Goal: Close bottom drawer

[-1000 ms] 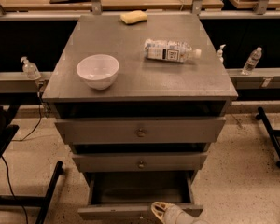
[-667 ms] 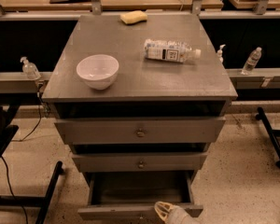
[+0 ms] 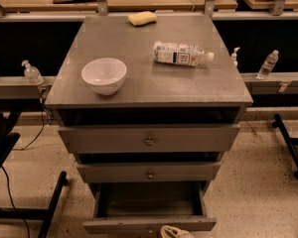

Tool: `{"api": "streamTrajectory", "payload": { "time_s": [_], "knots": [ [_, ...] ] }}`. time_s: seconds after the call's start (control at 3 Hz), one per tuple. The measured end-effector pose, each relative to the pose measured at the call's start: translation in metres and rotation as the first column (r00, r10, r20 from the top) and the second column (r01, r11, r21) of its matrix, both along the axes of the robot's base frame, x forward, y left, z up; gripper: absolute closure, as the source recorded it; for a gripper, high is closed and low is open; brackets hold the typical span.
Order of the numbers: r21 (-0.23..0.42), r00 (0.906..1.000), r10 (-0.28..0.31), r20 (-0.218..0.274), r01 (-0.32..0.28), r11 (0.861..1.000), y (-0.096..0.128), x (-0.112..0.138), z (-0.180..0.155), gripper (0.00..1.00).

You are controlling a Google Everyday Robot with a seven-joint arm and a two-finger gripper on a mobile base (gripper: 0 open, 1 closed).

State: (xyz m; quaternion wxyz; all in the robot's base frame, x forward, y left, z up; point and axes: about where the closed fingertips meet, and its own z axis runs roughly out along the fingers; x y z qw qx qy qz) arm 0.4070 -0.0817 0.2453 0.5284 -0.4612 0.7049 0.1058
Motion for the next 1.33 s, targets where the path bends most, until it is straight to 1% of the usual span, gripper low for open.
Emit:
{"api": "streamTrajectory", "payload": {
  "time_s": [0.33, 0.67, 1.0, 1.33],
  "knots": [
    [-0.027, 0.9979, 0.028, -0.059, -0.030, 0.999, 0.012, 0.005, -0.021, 1.00],
    [-0.039, 0.9932, 0.004, -0.117, -0.008, 0.999, 0.012, 0.019, -0.042, 1.00],
    [-0.057, 0.9904, -0.041, -0.132, 0.033, 0.998, 0.005, 0.046, -0.054, 1.00],
    [-0.057, 0.9904, -0.041, -0.132, 0.033, 0.998, 0.005, 0.045, -0.054, 1.00]
  ]
}}
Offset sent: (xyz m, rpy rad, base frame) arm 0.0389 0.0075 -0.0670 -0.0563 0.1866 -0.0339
